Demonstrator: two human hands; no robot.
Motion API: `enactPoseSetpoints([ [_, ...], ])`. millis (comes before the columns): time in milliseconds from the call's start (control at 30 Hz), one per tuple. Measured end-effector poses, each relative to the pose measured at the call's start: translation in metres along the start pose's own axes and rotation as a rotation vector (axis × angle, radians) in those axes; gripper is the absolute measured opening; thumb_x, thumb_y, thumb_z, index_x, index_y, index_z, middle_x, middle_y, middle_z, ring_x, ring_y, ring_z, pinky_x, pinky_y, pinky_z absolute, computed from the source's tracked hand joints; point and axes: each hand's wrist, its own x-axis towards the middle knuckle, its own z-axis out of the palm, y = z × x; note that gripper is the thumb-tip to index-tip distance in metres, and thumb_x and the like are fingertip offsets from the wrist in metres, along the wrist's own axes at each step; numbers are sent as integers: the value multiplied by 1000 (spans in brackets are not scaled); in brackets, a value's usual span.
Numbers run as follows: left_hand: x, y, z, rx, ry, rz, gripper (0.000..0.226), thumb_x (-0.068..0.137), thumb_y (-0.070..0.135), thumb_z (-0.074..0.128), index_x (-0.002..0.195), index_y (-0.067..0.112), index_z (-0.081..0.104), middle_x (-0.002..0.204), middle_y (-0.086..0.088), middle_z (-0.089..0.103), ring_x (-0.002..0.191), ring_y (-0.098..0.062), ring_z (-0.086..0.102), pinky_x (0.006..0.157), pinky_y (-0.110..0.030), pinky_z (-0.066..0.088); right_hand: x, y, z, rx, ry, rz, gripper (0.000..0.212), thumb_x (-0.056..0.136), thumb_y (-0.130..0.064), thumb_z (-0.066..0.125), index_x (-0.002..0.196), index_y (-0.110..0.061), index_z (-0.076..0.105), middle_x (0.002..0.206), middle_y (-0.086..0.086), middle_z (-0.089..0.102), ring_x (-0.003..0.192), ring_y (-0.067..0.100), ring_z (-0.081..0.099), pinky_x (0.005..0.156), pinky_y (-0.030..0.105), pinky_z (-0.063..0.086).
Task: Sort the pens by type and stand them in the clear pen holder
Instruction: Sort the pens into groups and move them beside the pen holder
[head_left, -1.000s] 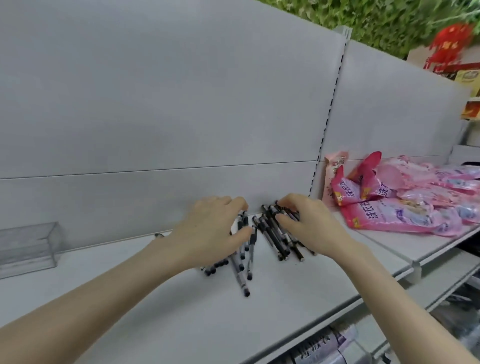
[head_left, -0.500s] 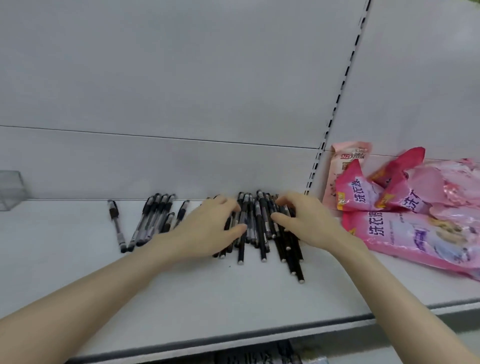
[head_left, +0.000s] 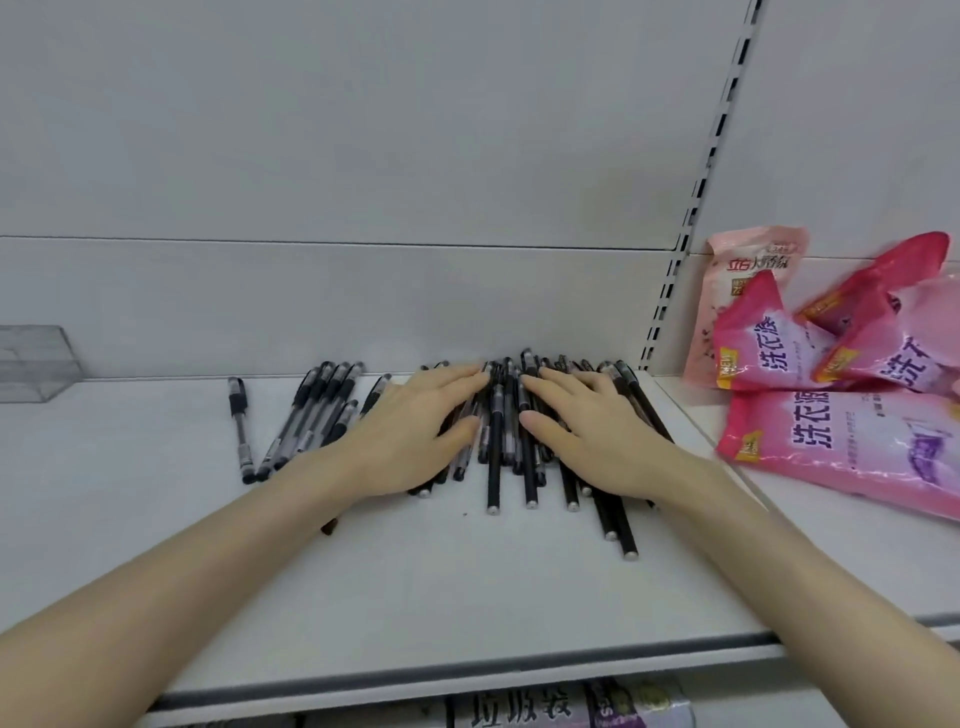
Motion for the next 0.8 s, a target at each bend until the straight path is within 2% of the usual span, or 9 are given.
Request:
enactPoseSetpoints([
  [100,-3,-1,-1,59,-71,20,46,101,36,34,145,22,35,154,8,27,142,-5,18,116,-25,14,-2,-3,3,-20,-38,-1,54,100,-50,22,151,-32,17,159,-11,10,145,23,4,117,45,11],
  [200,-9,-4,-8,161,-96,-46,48,100,43,32,139,20,47,149,5,38,139,-9,29,112,-30,25,-2,-6,4,-13,-73,-32,55,99,-53,19,151,-34,14,160,-14,4,147,19,-2,119,44,4],
  [267,-11,-6,-11,187,-25,-51,57,94,55,25,123,20,59,126,5,57,123,-15,46,101,-35,36,-1,-7,6,-15,-94,-54,57,98,-56,17,151,-37,11,159,-16,1,147,16,-5,118,42,-1],
  [300,-12,-4,-11,151,21,-61,59,91,60,24,115,21,61,109,7,58,112,-15,50,94,-34,38,0,-8,6,-21,-96,-60,57,98,-56,16,151,-37,10,159,-16,0,147,15,-5,117,41,-2],
  [367,-12,5,-10,37,78,-106,49,88,62,35,105,23,60,93,10,47,101,-13,45,89,-31,35,2,-9,7,-33,-84,-63,56,99,-54,16,151,-35,10,160,-15,1,148,16,-5,118,41,-3],
  [500,-5,25,-3,-22,-18,-240,46,78,67,51,85,22,55,95,9,39,103,-13,33,95,-34,29,2,-6,7,-20,-50,-40,53,101,-48,18,151,-35,9,160,-13,-2,148,17,-7,119,40,-4],
  [667,3,22,-5,-104,-45,-314,36,81,56,60,65,24,56,102,3,43,107,-15,34,100,-38,26,3,0,4,8,-88,-71,51,102,-44,18,151,-32,10,160,-11,0,148,14,-5,120,39,1],
  [733,4,21,-5,-163,-23,-323,41,80,51,64,54,21,54,87,3,48,94,-16,39,96,-39,32,3,0,2,21,-93,-71,50,102,-43,19,151,-32,12,160,-12,2,148,13,-4,120,40,1],
  [800,4,23,-7,-255,-13,-341,44,79,45,68,46,19,53,64,6,48,72,-15,40,88,-42,39,3,-1,2,31,-87,-67,49,103,-42,19,151,-32,15,159,-13,4,148,12,-2,120,40,1],
])
